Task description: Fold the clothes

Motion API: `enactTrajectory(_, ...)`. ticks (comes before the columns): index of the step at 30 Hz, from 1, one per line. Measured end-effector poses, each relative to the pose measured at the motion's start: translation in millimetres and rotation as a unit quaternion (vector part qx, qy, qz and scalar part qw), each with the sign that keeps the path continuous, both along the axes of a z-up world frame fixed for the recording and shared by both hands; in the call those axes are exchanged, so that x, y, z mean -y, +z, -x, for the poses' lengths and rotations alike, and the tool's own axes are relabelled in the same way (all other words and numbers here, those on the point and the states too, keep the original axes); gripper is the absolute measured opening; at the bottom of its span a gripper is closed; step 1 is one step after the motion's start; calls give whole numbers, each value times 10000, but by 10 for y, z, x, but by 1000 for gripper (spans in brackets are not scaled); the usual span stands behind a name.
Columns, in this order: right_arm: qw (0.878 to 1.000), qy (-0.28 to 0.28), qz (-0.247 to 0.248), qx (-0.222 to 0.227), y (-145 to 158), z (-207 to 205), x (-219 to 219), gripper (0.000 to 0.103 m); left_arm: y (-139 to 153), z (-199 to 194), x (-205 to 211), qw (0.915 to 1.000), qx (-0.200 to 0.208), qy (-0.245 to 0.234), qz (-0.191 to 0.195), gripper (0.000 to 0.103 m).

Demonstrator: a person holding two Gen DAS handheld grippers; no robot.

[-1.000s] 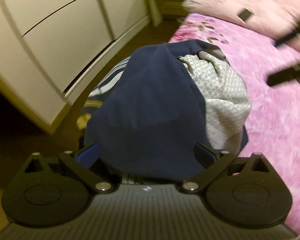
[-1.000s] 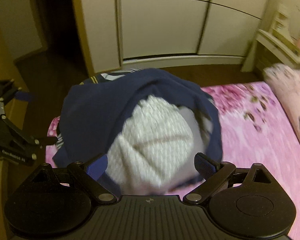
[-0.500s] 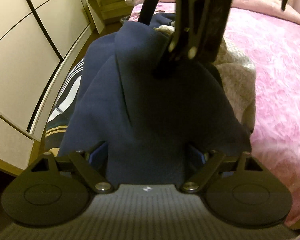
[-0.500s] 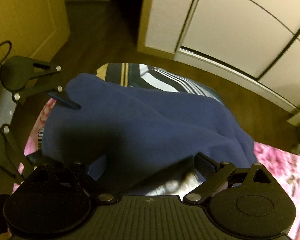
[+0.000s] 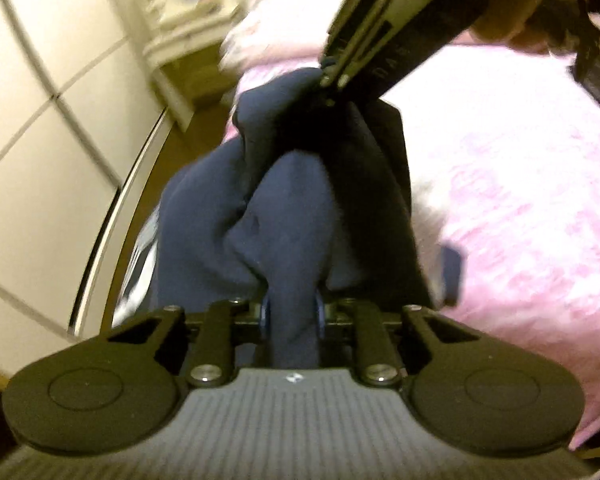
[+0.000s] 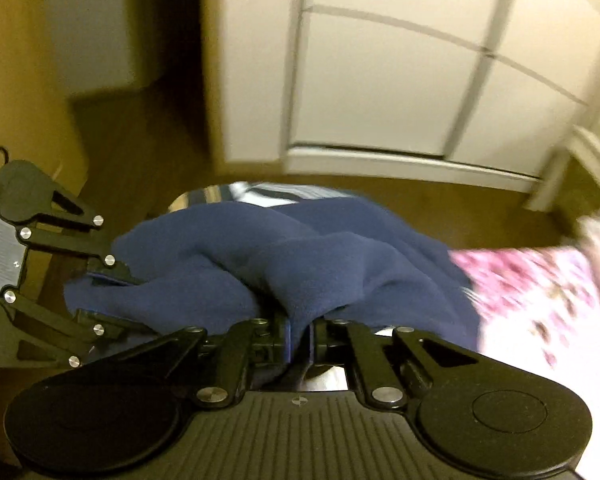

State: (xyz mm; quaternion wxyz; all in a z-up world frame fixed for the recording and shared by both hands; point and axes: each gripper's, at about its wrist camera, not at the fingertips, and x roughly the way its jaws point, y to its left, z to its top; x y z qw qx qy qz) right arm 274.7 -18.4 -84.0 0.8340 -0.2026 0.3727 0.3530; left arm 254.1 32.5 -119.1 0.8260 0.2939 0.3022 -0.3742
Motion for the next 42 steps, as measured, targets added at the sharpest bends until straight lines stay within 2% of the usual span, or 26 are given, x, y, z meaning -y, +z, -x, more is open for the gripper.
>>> enactTrajectory(4, 9941, -1003, -320, 253, 394, 599, 833, 5, 325, 701, 678, 9960, 204, -841, 220, 15)
enactTrajectory(7, 9810, -1842, -418, 436, 555, 1256, 1647, 5, 498, 1343, 1309, 9878, 107, -1485, 444, 5)
enactTrajectory(8, 9750, -2119, -450, 497, 609, 1475, 1919, 5, 526, 1567, 1532, 9843, 14, -1690, 499, 5)
enactTrajectory(12, 9433, -3292, -314, 297, 567, 2402, 3012, 6, 459, 2401, 2331, 9698, -611, -2301, 537, 9)
enactTrajectory(13, 9414, -3360, -283, 103, 482, 2600, 3261, 6, 391, 2609, 2441, 9670, -759, -2378, 500, 11)
enactTrajectory(16, 9163, -3978, 78, -454, 106, 3106, 3797, 10, 184, 2917, 2643, 9630, -1145, -2425, 272, 19)
enactTrajectory(17, 9076, -4152, 160, -610, -21, 3252, 3919, 28, 110, 2974, 2650, 9630, -1204, -2404, 163, 23)
enactTrajectory(18, 8982, -4322, 242, -765, -148, 3398, 4041, 53, 40, 3002, 2630, 9636, -1245, -2364, 44, 26)
enactTrajectory(19, 8933, -4421, 300, -758, -224, 3559, 4128, 66, -26, 2994, 2574, 9649, -1262, -2302, -88, 34)
enactTrajectory(20, 8915, -4454, 286, -769, -271, 3658, 4133, 75, -103, 2989, 2519, 9661, -1274, -2235, -232, 37)
enactTrajectory(24, 8907, -4432, 180, -992, -488, 3903, 4014, 75, -358, 2748, 2030, 9687, -1197, -2007, -839, 48)
enactTrajectory(25, 8601, -4988, 73, -1063, -540, 3979, 3926, 75, -424, 2681, 1907, 9682, -1125, -1997, -1002, 53)
enactTrajectory(29, 8722, -4731, 95, -1241, -745, 3991, 3552, 75, -681, 2412, 1455, 9635, -966, -2019, -1466, 56)
enactTrajectory(33, 8902, -4336, 285, -1364, -1085, 3816, 3024, 75, -972, 2214, 1109, 9587, -864, -2228, -1542, 59)
enactTrajectory(38, 9307, -3413, 367, -1268, -1459, 3384, 2191, 75, -1196, 1878, 731, 9523, -702, -2462, -1663, 61)
enactTrajectory(42, 9568, -2698, 101, -1079, -1634, 3041, 1514, 75, -1257, 1539, 467, 9541, -532, -2401, -1710, 61)
